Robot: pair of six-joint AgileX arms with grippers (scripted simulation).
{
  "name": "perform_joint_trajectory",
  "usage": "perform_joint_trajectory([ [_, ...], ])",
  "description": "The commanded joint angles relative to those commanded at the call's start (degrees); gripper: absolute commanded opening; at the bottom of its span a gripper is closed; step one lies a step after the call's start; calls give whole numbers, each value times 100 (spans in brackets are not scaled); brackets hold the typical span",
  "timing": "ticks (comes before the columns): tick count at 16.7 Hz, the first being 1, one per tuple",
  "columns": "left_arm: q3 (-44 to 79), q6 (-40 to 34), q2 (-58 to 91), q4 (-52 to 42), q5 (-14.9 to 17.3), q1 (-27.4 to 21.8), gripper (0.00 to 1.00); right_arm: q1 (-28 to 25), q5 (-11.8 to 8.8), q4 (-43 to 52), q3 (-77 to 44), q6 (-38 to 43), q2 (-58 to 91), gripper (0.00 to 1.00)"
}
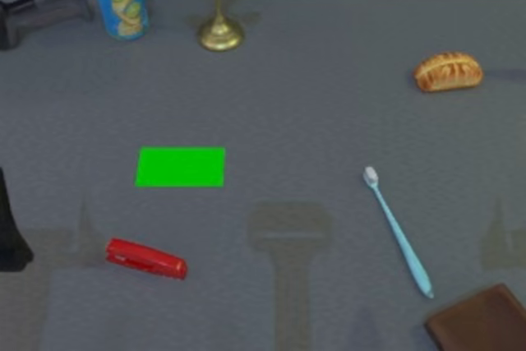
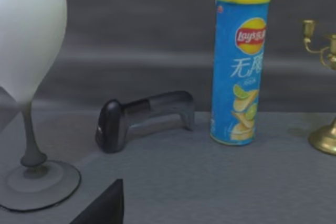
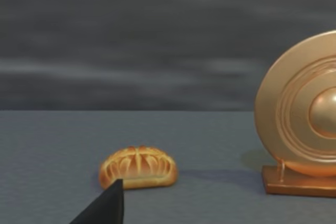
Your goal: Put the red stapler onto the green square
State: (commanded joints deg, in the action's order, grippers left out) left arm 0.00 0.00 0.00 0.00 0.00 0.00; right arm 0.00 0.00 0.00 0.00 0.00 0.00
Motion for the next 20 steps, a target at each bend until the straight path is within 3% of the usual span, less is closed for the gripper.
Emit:
perform_joint_trajectory([
  [4,182,184,185,-148,10,-75,100,0,0,0,0,0,0,100],
  [7,842,879,919,-694,22,-323,100,0,0,0,0,0,0,100],
  [20,5368,6195,7608,-4980,-11,-2032,100,0,0,0,0,0,0,100],
])
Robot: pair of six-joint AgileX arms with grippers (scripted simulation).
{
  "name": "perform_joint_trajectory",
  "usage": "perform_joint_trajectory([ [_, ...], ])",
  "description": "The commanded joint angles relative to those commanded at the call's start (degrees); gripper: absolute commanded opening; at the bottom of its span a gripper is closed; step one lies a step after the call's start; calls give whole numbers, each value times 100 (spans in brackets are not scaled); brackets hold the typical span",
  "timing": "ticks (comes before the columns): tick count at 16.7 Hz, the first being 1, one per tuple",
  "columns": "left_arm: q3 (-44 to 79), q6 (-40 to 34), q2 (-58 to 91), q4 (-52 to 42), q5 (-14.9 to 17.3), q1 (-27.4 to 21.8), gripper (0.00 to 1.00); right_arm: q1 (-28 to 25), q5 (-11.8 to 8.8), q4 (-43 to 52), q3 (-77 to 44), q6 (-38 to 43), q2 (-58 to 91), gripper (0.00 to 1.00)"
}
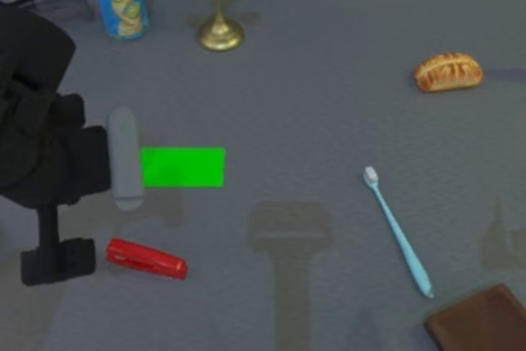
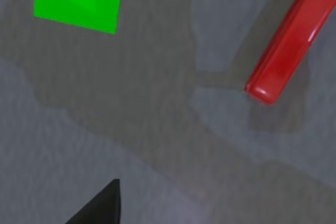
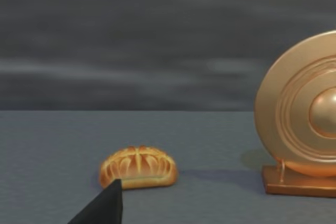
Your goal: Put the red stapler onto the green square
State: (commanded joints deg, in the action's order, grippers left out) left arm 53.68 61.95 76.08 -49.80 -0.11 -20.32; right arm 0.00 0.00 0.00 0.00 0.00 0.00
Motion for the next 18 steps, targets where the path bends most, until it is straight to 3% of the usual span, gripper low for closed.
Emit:
perform_joint_trajectory([
  [4,1090,1194,1436,-930,4,-399,100,0,0,0,0,0,0,100],
  [7,1565,1691,1961,-1287,5,-563,100,0,0,0,0,0,0,100],
  [14,1623,1777,2036,-1319,5,-567,100,0,0,0,0,0,0,100],
  [18,1225,1796,2303,-671,6,-580,100,0,0,0,0,0,0,100],
])
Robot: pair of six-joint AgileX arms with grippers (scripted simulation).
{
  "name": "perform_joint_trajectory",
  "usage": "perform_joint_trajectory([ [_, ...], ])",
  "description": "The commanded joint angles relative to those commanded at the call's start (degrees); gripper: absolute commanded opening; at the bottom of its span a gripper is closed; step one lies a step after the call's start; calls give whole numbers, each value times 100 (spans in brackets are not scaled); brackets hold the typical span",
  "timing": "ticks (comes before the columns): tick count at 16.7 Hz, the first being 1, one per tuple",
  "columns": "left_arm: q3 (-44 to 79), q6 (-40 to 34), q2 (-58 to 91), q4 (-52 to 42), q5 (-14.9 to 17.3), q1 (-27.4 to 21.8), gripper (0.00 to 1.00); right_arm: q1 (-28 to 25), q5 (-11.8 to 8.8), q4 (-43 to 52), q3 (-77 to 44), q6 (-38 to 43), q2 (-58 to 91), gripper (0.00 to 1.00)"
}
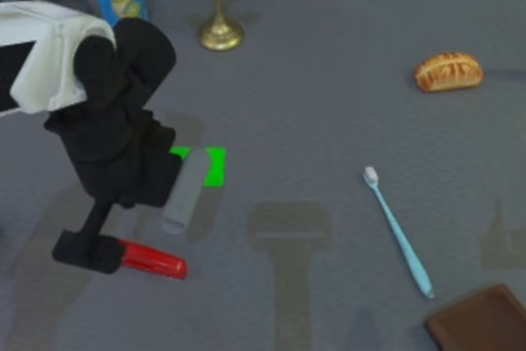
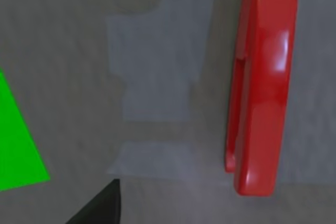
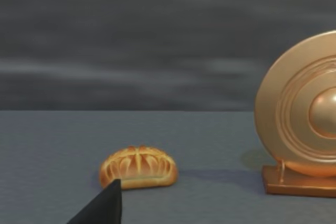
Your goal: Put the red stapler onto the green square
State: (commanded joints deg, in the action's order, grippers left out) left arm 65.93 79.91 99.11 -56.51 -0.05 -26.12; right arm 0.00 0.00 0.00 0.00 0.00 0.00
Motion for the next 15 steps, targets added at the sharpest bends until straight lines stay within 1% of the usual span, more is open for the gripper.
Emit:
perform_joint_trajectory([
  [5,-773,13,547,1365,2,5,100,0,0,0,0,0,0,100],
  [7,-921,19,656,1590,2,7,100,0,0,0,0,0,0,100],
  [11,-938,20,666,1612,2,7,100,0,0,0,0,0,0,100],
  [15,-938,20,666,1612,2,7,70,0,0,0,0,0,0,100],
])
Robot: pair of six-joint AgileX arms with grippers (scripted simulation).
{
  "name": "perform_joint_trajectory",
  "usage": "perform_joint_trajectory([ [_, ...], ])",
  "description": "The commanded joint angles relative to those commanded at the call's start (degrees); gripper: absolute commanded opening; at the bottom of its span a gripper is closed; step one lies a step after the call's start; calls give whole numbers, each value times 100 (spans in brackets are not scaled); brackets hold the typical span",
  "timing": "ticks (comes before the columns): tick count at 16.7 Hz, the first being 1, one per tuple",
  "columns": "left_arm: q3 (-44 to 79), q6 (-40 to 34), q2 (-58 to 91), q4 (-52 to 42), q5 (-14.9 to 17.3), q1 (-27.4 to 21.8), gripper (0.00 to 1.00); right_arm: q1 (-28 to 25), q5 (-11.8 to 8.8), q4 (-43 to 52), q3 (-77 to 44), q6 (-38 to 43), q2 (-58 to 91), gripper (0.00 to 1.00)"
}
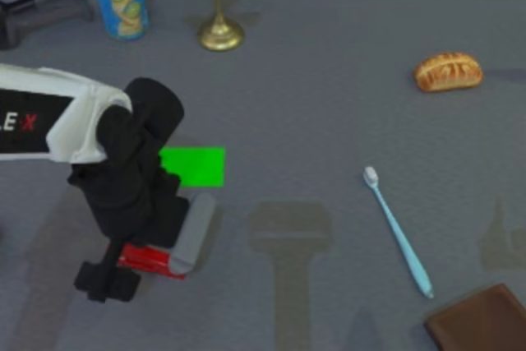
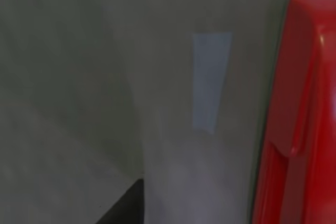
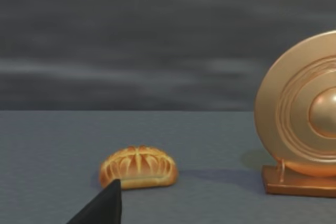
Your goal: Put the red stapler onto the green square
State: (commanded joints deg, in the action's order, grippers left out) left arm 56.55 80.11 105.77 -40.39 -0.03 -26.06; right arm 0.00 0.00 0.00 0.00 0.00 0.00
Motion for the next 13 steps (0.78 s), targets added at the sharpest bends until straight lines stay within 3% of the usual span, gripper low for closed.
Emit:
perform_joint_trajectory([
  [9,0,0,0,0,0,0,2,0,0,0,0,0,0,100],
  [13,0,0,0,0,0,0,0,0,0,0,0,0,0,100],
])
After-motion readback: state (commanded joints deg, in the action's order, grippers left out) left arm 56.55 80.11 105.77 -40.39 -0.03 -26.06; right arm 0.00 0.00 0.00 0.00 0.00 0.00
